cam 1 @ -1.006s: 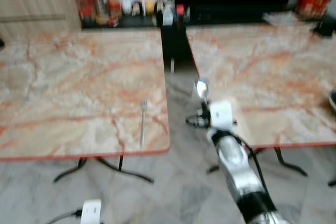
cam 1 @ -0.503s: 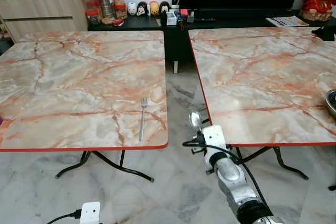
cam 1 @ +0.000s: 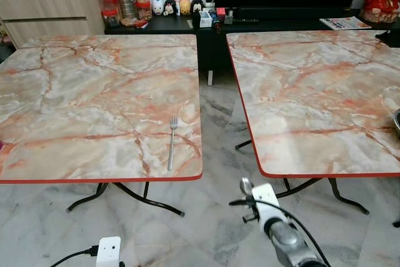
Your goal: Setting the table
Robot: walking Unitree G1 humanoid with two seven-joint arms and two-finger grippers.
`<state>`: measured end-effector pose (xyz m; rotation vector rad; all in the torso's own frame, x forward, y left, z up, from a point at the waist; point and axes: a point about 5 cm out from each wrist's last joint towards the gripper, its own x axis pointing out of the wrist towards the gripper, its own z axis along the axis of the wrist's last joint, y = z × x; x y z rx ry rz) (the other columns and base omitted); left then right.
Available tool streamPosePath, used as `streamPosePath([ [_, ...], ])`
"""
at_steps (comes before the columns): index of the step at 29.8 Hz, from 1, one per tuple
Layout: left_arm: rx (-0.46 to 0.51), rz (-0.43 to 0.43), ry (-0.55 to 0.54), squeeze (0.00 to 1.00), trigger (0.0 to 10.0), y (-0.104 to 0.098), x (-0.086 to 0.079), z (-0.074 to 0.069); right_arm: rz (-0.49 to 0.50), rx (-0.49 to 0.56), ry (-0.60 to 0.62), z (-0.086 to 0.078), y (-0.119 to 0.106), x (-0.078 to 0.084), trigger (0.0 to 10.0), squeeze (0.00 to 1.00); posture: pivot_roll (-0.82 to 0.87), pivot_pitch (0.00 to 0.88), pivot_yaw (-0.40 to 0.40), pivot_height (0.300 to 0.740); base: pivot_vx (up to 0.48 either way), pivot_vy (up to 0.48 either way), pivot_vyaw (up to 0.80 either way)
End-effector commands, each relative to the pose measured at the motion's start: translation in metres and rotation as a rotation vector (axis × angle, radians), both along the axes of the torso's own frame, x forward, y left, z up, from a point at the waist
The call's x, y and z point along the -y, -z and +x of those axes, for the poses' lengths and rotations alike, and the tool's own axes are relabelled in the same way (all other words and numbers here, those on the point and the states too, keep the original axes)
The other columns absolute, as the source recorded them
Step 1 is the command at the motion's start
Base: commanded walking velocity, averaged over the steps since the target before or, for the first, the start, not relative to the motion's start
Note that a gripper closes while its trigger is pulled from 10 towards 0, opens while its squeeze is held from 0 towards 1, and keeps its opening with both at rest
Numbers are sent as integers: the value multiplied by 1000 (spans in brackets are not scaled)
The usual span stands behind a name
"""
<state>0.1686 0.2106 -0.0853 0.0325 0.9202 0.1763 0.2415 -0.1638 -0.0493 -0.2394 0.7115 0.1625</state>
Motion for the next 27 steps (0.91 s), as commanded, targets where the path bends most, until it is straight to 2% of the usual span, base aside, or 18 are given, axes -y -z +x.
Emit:
streamPosePath([
  [1, -20, 0, -4, 0, 10000, 2, -2, -4, 7, -28, 24, -5, 4, 3, 10000, 0, 15, 0, 6, 732, 0, 0, 0],
  [5, -23, -1, -4, 0, 10000, 2, -1, -5, 3, -129, 89, -29, 19, 13, 10000, 0, 15, 0, 5, 732, 0, 0, 0],
  [7, -23, -1, -3, 0, 10000, 2, -1, -5, 6, -150, 104, -34, 22, 15, 10000, 0, 14, 0, 5, 732, 0, 0, 0],
  [10, -33, 13, 12, 0, 10000, 3, 2, -6, 1, -239, 192, -60, 35, 27, 10000, 0, 6, 0, 8, 732, 0, 0, 0],
  [14, -37, 12, 13, 0, 10000, 4, 2, -7, 21, -240, 236, -63, 36, 30, 10000, 0, 4, 0, 7, 732, 0, -182, 0],
  [18, -47, 18, 25, 0, 10000, 4, 3, -8, 37, -223, 268, -60, 34, 32, 10000, 0, -2, 0, 12, 732, 0, -120, 0],
  [27, -52, 9, 16, 0, 10000, 6, 3, -10, 3, -187, 211, -46, 27, 32, 10000, 0, -9, 0, 6, 732, 0, 0, 0],
])
